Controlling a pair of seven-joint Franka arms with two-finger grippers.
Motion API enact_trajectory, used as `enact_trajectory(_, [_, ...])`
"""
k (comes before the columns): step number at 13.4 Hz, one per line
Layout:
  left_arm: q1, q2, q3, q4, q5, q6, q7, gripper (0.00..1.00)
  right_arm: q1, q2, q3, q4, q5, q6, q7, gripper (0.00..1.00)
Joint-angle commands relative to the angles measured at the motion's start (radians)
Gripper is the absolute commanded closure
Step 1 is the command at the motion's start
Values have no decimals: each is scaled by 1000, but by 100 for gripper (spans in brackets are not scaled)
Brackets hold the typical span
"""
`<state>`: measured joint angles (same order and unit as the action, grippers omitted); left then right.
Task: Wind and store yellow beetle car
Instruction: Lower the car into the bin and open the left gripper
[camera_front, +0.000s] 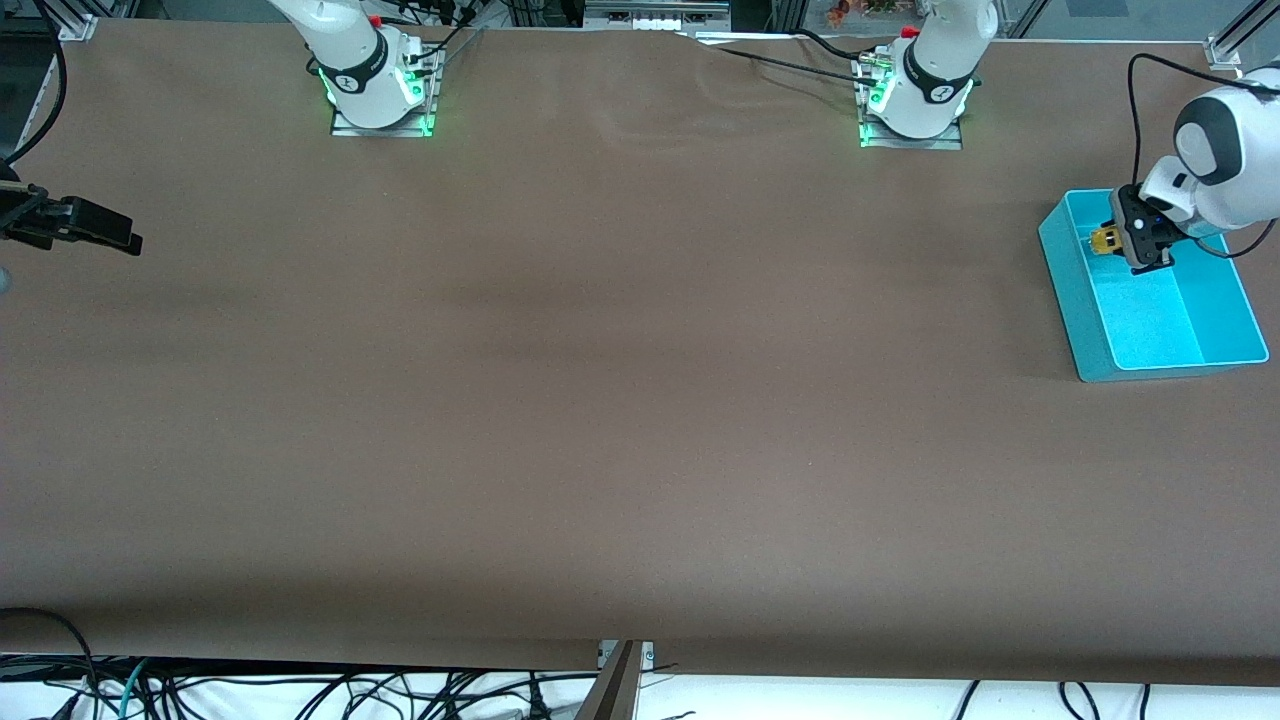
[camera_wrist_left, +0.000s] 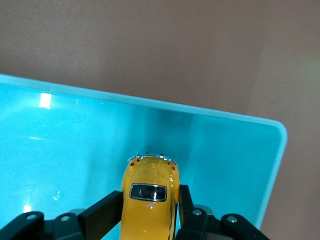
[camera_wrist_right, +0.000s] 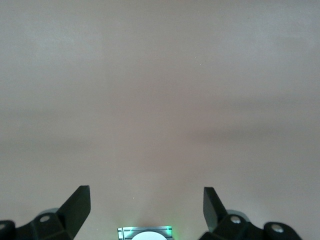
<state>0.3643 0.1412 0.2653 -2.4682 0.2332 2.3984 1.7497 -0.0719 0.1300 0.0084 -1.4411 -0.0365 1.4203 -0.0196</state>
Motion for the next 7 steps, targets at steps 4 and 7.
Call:
enact_trajectory(4, [12, 92, -3, 17, 3, 54, -1, 85, 0, -10, -1, -7, -5, 0, -5, 0])
enact_trajectory(7, [12, 87, -3, 18, 2, 53, -3, 0, 0, -10, -1, -7, -6, 2, -5, 0])
